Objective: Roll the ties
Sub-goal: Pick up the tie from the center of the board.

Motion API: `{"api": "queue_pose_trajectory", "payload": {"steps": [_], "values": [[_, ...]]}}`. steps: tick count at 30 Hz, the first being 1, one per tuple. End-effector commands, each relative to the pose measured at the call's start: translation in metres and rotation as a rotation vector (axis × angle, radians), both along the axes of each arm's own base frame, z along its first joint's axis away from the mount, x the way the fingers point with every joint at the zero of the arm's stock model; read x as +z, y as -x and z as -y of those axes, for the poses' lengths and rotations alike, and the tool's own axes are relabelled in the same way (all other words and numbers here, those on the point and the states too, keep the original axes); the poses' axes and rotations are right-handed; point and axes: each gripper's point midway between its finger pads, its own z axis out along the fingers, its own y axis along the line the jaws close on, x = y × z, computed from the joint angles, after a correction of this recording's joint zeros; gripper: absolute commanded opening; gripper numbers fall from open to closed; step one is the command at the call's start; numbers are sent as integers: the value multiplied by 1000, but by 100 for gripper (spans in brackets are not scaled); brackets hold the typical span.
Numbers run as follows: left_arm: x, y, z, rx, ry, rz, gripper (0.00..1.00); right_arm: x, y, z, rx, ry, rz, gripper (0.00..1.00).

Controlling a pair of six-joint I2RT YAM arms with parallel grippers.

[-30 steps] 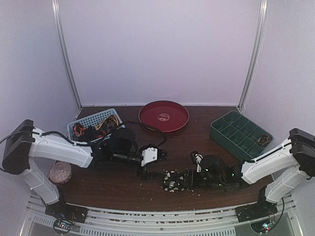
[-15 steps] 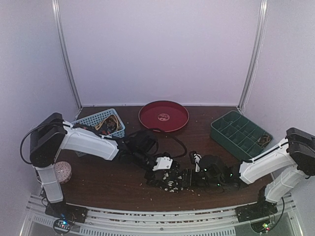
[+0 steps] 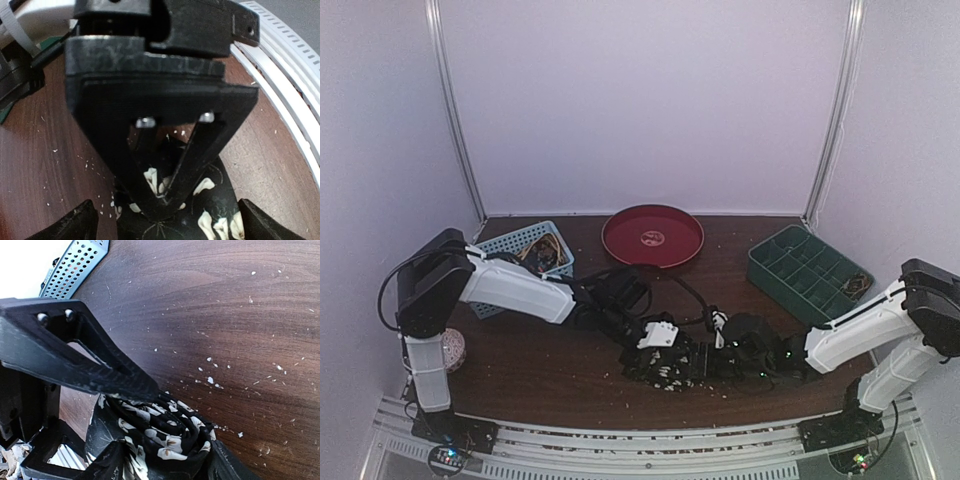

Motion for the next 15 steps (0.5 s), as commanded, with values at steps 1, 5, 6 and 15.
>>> {"api": "queue_pose_trajectory", "payload": {"steps": [1, 5, 6, 15], "values": [[5, -9, 8, -7, 17, 30, 96, -5, 0, 0, 3, 28, -5, 58], [-9, -12, 5, 17, -50, 3, 94, -7, 0, -1, 3, 31, -7, 58], [-11, -11, 4, 15, -65, -8, 94, -8, 0, 0, 2, 34, -7, 58], [-13, -8, -2, -15, -90, -25, 78, 2, 0, 4, -7, 40, -8, 59]]}}
